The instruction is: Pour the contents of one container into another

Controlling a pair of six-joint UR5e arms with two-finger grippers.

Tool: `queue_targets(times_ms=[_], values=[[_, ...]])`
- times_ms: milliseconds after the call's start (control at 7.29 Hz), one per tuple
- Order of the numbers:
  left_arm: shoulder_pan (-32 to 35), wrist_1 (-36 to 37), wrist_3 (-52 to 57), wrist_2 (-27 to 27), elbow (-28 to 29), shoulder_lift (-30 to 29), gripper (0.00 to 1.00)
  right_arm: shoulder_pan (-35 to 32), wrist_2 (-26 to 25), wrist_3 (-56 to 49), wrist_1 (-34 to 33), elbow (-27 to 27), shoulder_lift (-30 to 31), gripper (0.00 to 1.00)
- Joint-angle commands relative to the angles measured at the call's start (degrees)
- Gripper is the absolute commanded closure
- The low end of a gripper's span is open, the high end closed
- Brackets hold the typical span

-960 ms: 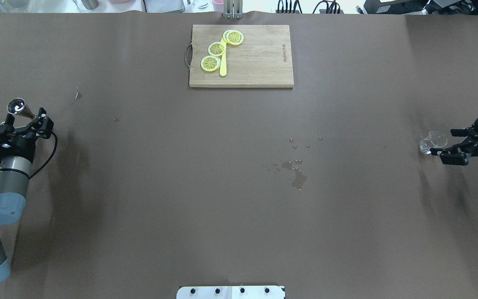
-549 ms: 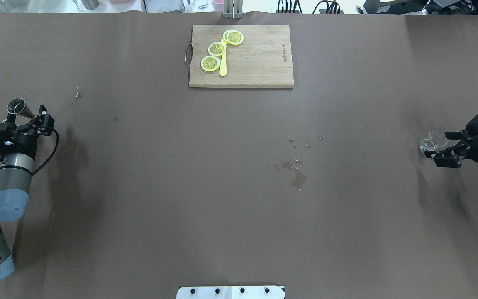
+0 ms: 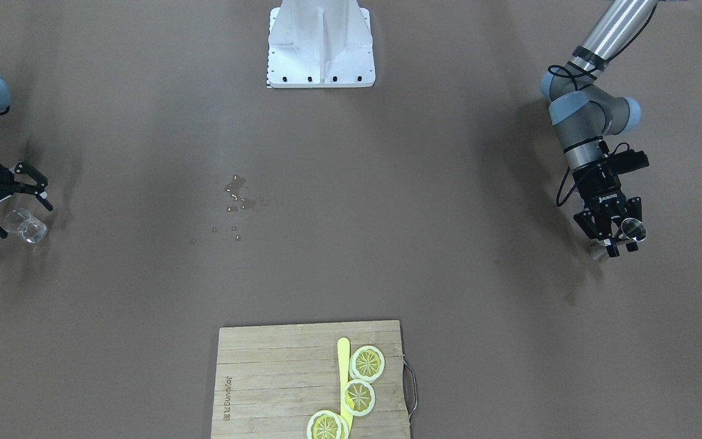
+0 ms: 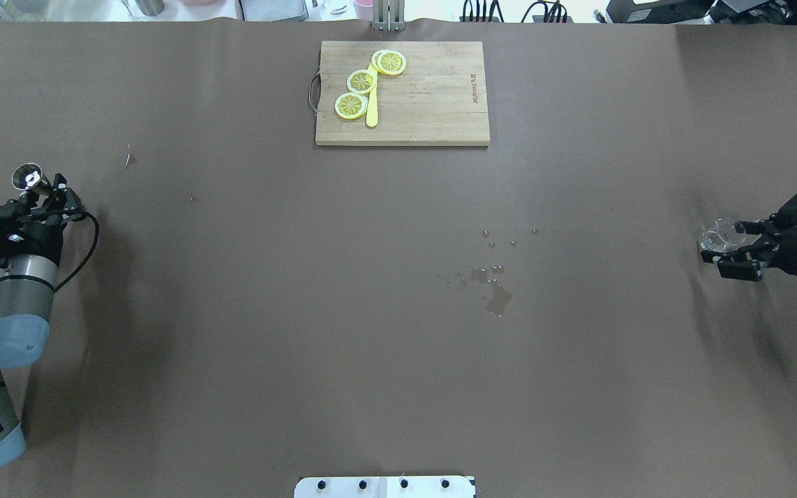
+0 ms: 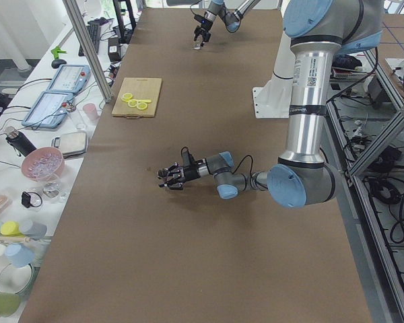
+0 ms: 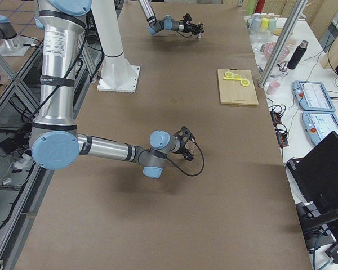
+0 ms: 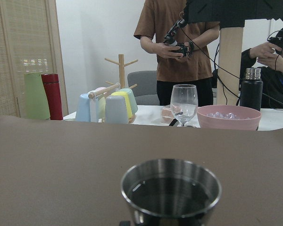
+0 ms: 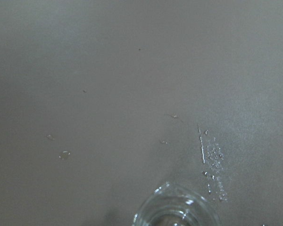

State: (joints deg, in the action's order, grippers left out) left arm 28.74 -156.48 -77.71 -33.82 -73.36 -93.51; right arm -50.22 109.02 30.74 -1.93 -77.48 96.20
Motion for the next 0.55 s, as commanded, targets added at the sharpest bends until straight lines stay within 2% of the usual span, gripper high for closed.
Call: queue_targets(times_ms=[0,412], values=[[-0.09,0.04,0.01,0.07,-0.03,0.0,0.51,0.74,-1.88,0.81,5.24,2.58,-0.14,0.0],[-0.53,0.04,0.01,0.77,-0.12,0.0,0.55,2.84,-5.3,0.72,5.53,3.21,-0.22,0.0]])
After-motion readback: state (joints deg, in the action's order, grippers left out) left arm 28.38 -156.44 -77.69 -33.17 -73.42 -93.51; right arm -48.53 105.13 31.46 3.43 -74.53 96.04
